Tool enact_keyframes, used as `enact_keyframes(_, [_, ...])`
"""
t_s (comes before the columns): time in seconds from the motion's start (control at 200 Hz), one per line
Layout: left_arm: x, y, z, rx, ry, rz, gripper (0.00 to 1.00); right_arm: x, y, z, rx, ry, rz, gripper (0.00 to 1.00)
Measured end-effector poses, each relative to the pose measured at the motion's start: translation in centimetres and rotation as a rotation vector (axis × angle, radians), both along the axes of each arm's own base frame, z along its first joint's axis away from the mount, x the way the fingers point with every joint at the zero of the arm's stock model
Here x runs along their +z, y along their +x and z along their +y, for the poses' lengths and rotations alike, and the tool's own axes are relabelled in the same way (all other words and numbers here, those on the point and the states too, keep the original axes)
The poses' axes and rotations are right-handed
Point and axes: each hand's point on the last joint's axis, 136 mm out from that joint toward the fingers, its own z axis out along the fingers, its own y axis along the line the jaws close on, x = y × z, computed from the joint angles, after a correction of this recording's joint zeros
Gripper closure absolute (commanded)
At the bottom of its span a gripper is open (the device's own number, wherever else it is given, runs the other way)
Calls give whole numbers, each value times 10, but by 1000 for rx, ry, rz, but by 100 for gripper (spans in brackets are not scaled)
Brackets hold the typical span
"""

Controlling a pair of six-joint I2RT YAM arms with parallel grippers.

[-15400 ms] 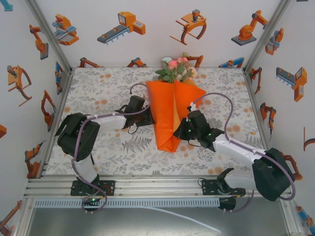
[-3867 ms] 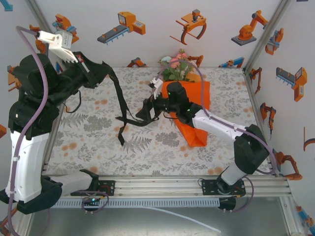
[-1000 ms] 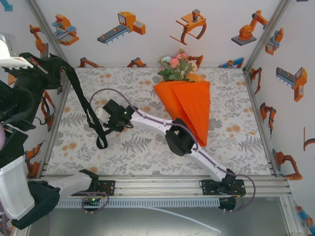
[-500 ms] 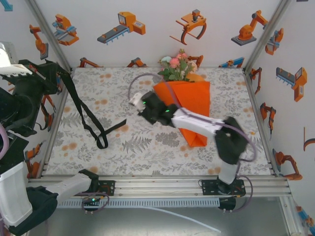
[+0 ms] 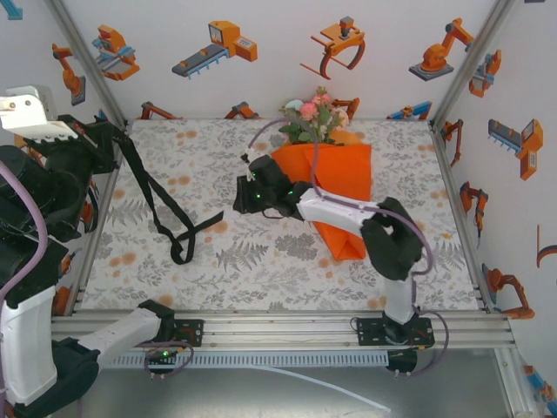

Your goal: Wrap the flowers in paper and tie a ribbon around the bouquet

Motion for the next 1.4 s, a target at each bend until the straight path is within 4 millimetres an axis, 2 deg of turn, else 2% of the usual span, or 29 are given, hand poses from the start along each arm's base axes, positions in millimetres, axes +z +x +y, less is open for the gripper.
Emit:
enact_keyframes(0.09, [-1,1,0,-1,-1,-1,98,-34,6,13,-14,-7,74,55])
enact_keyframes(0.185, [-6,3,-2,-2,1,5,98,-50,14,27,-13,13,102,53])
enact_keyframes(0.395, [-21,11,-8,-12,2,40,98,-59,31,57,10,82,93,53])
enact_keyframes(0.531, [-23,12,-11,-27,0,44,98,-70,36,66,25,91,103,52])
enact_keyframes(0.666, [-21,11,-11,-32,-5,35,98,-69,36,68,47,106,100,50])
enact_keyframes(1.016, [-17,11,-12,-39,-15,23,97,-72,21,74,126,156,127,60])
enact_keyframes(1.141, [-18,13,-13,-40,-17,25,97,-74,19,73,129,157,135,72])
enact_keyframes(1.247, [-18,14,-14,-39,-15,28,97,-75,18,73,128,157,144,76])
enact_keyframes(1.402, [-18,14,-13,-39,-16,27,97,-78,18,72,125,152,145,90])
